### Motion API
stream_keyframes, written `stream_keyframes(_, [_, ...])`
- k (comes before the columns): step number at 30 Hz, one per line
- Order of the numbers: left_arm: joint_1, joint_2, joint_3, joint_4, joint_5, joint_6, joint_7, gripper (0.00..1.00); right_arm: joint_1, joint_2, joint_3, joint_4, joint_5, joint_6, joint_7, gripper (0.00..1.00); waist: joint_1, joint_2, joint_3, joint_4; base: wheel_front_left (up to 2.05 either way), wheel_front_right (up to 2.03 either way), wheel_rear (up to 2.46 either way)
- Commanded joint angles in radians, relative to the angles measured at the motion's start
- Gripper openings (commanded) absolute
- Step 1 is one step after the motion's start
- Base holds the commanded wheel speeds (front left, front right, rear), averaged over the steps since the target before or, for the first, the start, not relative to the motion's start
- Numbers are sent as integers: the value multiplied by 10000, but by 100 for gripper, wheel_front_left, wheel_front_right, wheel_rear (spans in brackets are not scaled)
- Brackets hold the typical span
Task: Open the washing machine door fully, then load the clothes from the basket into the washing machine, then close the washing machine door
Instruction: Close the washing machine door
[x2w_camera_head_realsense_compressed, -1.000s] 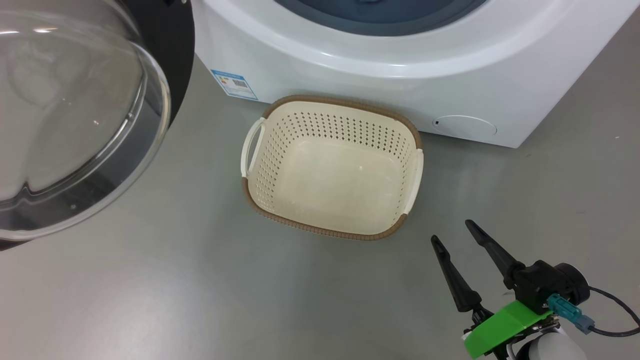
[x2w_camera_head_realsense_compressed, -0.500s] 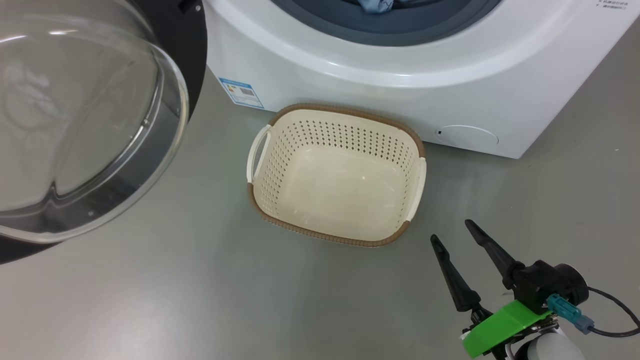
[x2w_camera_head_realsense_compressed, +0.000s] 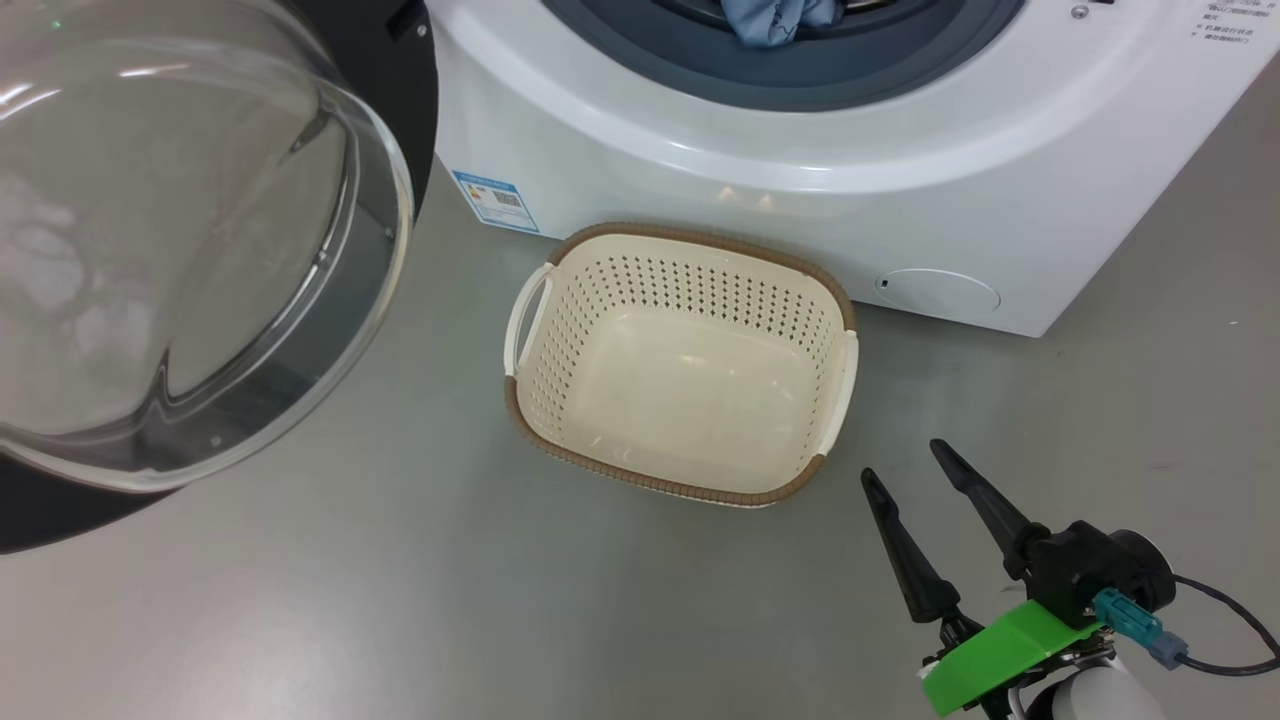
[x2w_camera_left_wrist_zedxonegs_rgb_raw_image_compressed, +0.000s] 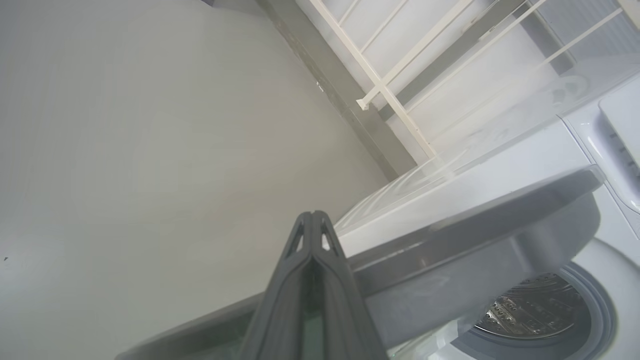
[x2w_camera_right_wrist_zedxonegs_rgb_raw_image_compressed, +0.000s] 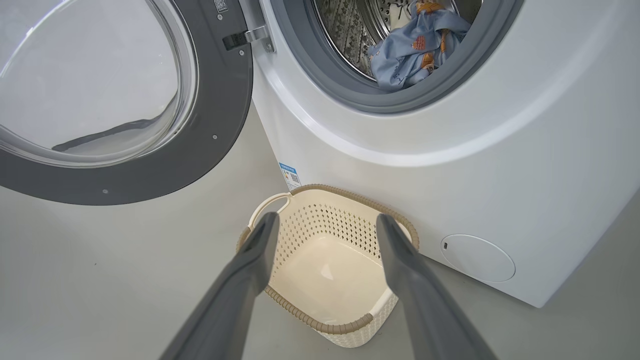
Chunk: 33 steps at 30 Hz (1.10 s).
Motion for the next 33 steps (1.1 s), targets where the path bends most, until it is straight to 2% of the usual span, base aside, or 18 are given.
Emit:
stream_keyframes(1, [172,232,58,-357,-159,-88,467,0,158,88,212,-239,-6,25,-48,100,0,0,-27,3,0,0,0])
stream_keyframes(18, [408,94,444,-801,-693,-88,2160,0,254,213,200,-255,45,25,-48,100,0,0,-194,26,0,0,0])
stream_keyframes(33, [963,-310,714,-3181,-1077,-88,4188,0,655,316,-69,-247,130,25,-48,100,0,0,-758,139,0,0,0])
